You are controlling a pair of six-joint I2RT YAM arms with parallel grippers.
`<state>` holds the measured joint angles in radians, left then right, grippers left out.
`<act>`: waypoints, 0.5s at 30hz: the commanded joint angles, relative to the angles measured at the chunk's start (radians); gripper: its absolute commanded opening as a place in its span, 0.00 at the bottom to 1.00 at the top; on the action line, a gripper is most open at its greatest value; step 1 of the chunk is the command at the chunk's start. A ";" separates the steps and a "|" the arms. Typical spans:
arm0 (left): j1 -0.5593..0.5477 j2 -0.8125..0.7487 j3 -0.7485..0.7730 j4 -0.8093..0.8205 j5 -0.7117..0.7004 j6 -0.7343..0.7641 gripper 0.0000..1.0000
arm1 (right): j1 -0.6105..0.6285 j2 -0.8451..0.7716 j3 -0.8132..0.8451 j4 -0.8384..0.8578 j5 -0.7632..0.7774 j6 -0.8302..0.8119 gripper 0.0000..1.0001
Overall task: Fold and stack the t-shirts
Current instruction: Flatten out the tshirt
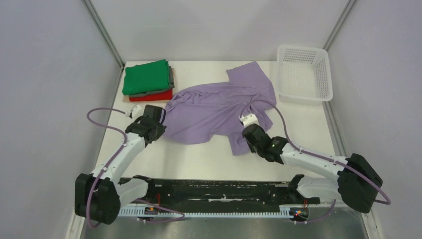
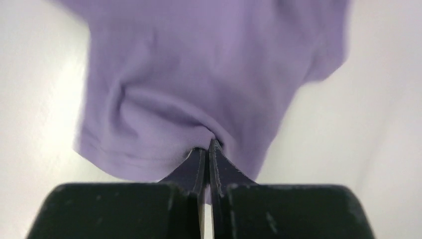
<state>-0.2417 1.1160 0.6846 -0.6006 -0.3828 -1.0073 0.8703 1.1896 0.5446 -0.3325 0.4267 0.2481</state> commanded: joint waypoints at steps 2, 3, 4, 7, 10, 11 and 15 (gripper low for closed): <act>-0.017 -0.111 0.190 -0.020 -0.042 0.038 0.02 | -0.020 -0.103 0.271 0.080 0.293 -0.115 0.00; -0.018 -0.138 0.208 -0.016 -0.063 0.041 0.02 | -0.021 -0.126 0.286 0.099 0.318 -0.137 0.00; -0.018 -0.162 0.225 -0.007 -0.083 0.045 0.02 | -0.022 -0.148 0.293 0.135 0.319 -0.178 0.00; -0.017 -0.213 0.342 0.000 -0.116 0.089 0.02 | -0.021 -0.192 0.385 0.197 0.296 -0.303 0.00; -0.018 -0.247 0.466 -0.017 -0.136 0.072 0.02 | -0.022 -0.198 0.538 0.196 0.287 -0.417 0.00; -0.018 -0.260 0.500 -0.009 -0.142 0.073 0.02 | -0.021 -0.205 0.588 0.197 0.294 -0.450 0.00; -0.018 -0.287 0.693 -0.037 -0.149 0.128 0.02 | -0.021 -0.219 0.793 0.157 0.200 -0.555 0.00</act>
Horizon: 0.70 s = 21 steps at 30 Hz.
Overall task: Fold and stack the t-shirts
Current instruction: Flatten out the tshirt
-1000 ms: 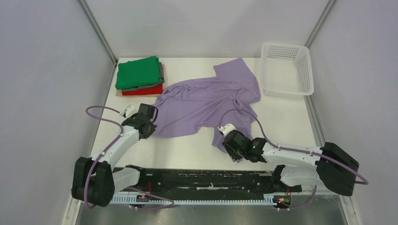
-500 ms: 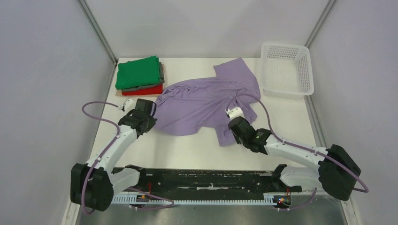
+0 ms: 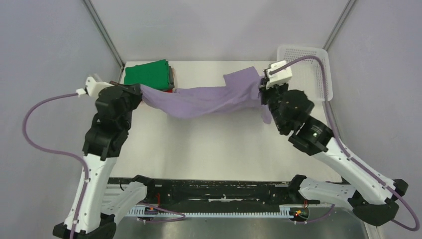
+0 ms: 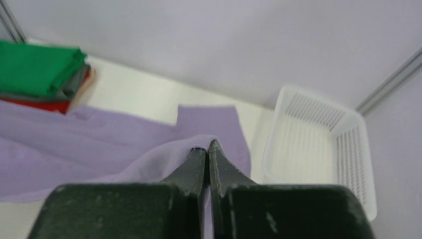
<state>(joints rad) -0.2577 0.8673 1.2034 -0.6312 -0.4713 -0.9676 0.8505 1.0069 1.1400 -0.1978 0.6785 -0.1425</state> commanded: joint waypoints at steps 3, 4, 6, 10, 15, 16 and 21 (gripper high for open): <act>-0.002 -0.073 0.295 -0.009 -0.057 0.132 0.02 | -0.002 -0.033 0.386 -0.103 -0.204 -0.207 0.00; -0.001 -0.088 0.336 -0.009 -0.053 0.148 0.02 | -0.002 -0.037 0.442 -0.124 -0.264 -0.221 0.00; -0.001 -0.111 0.404 -0.008 -0.039 0.175 0.02 | -0.001 -0.049 0.540 -0.158 -0.388 -0.237 0.00; -0.001 -0.125 0.588 -0.045 -0.003 0.242 0.02 | -0.002 -0.041 0.786 -0.242 -0.673 -0.237 0.00; 0.003 -0.144 0.728 -0.080 -0.001 0.277 0.02 | -0.003 -0.080 0.823 -0.219 -0.740 -0.227 0.00; 0.005 -0.144 0.741 -0.079 -0.004 0.279 0.02 | -0.003 -0.085 0.834 -0.212 -0.735 -0.229 0.00; 0.011 -0.109 0.785 -0.081 -0.006 0.291 0.02 | -0.004 -0.095 0.854 -0.155 -0.747 -0.248 0.00</act>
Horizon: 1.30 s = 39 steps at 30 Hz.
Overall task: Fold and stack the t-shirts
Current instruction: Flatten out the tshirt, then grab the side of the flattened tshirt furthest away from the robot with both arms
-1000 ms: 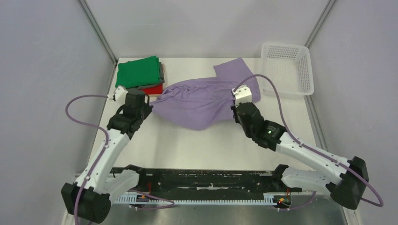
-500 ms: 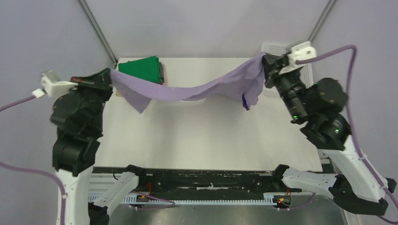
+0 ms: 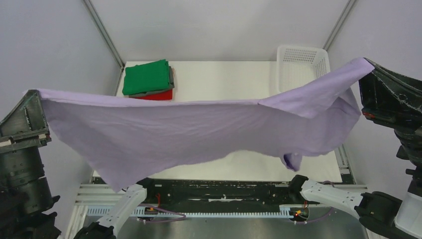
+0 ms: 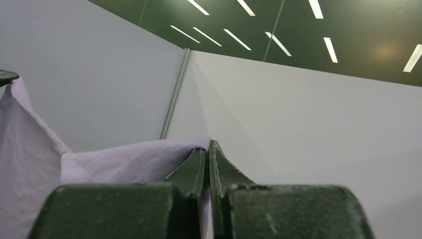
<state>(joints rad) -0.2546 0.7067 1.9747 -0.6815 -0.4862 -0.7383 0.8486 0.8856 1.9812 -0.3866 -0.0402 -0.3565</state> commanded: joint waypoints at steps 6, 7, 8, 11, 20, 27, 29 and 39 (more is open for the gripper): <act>0.009 0.122 -0.100 0.005 -0.074 0.071 0.02 | -0.001 0.094 -0.090 0.115 0.347 -0.163 0.00; 0.009 0.135 -0.143 0.023 -0.114 0.067 0.02 | -0.001 0.107 -0.154 0.171 0.462 -0.219 0.00; 0.009 0.160 -0.187 0.036 -0.157 0.060 0.02 | -0.001 0.135 -0.203 0.243 0.606 -0.280 0.00; 0.009 0.229 -0.331 0.084 -0.196 0.017 0.02 | -0.004 0.233 -0.321 0.371 0.820 -0.410 0.00; 0.023 0.566 -0.731 0.238 -0.239 -0.074 0.02 | -0.265 0.478 -0.796 0.647 0.839 -0.286 0.00; 0.064 1.010 -0.697 0.264 -0.193 -0.128 0.02 | -0.349 0.870 -0.753 0.610 0.694 -0.111 0.00; 0.064 1.079 -0.637 0.238 -0.178 -0.128 0.02 | -0.363 0.966 -0.719 0.633 0.707 -0.110 0.00; 0.064 1.144 -0.622 0.272 -0.163 -0.122 0.02 | -0.373 1.104 -0.636 0.545 0.672 -0.100 0.00</act>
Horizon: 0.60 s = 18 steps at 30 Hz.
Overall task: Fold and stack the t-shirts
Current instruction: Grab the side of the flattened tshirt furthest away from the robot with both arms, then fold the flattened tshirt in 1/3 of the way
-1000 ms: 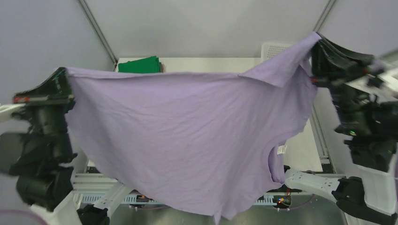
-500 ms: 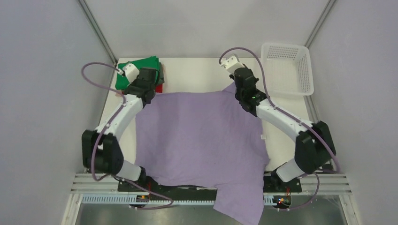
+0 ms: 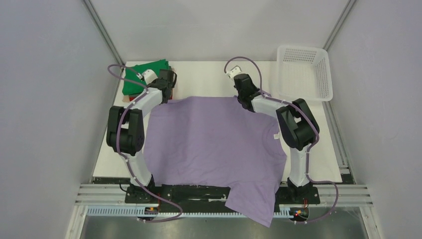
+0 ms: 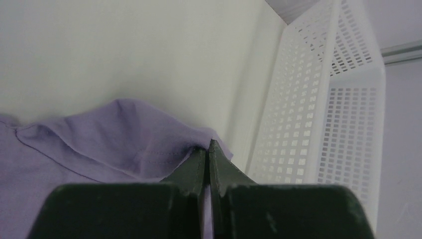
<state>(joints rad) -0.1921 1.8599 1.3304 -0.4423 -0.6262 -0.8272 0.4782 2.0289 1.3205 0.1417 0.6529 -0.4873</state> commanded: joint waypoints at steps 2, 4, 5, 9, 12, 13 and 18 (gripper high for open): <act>0.002 -0.021 0.010 0.031 -0.012 -0.029 0.02 | -0.003 -0.065 0.004 -0.017 -0.048 0.042 0.00; 0.002 -0.046 -0.010 0.024 0.006 -0.029 0.02 | -0.001 -0.095 -0.019 -0.066 -0.084 0.059 0.00; 0.002 -0.061 -0.023 0.025 0.015 -0.029 0.02 | -0.001 -0.112 -0.028 -0.102 -0.101 0.067 0.00; 0.002 -0.151 -0.106 0.039 0.038 -0.030 0.02 | 0.011 -0.207 -0.097 -0.213 -0.081 0.086 0.00; 0.002 -0.237 -0.182 0.061 0.048 -0.025 0.02 | 0.028 -0.308 -0.174 -0.281 -0.009 0.132 0.00; 0.002 -0.266 -0.203 0.065 0.051 -0.020 0.02 | 0.036 -0.337 -0.199 -0.307 0.000 0.150 0.00; 0.002 -0.405 -0.325 0.099 0.071 -0.004 0.02 | 0.100 -0.478 -0.276 -0.489 0.063 0.279 0.00</act>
<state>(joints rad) -0.1921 1.5627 1.0702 -0.4019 -0.5617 -0.8272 0.5293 1.6524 1.0859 -0.1875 0.6331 -0.3374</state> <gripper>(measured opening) 0.040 0.012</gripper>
